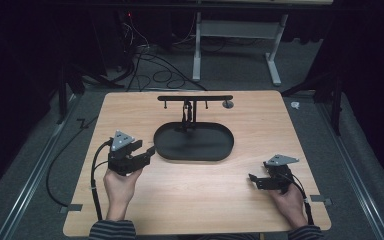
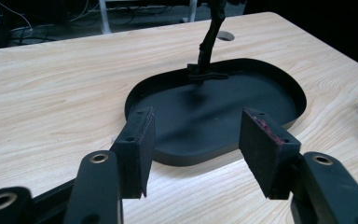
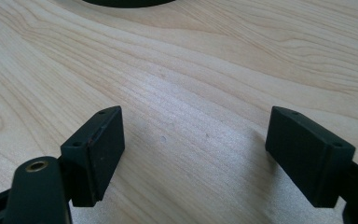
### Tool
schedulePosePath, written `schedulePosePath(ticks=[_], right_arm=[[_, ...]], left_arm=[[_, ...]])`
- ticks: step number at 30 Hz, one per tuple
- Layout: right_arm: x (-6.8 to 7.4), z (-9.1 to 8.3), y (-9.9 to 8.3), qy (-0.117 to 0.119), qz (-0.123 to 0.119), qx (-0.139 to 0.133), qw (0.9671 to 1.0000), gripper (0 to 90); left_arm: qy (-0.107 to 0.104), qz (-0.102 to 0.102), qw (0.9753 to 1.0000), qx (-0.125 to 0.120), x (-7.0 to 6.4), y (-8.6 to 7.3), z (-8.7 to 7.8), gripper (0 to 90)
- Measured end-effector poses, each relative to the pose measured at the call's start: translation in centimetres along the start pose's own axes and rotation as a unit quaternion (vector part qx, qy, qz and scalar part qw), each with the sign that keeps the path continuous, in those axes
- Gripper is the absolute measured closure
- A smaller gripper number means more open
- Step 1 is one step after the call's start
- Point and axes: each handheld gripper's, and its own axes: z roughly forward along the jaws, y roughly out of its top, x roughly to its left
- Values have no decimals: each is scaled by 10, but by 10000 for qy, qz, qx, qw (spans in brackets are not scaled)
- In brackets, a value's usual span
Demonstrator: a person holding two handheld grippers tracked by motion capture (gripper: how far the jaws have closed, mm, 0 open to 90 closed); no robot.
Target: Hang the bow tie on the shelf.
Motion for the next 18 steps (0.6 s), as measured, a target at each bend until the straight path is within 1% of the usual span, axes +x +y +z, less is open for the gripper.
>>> schedulePosePath(ticks=[16,18], right_arm=[[0,0,0,-1,-23,-6,10000,206],[0,0,0,-2,3,0,10000,207]], left_arm=[[-14,-60,10000,3,-2,-15,-5,473],[-20,-67,10000,16,-2,-16,-5,473]])
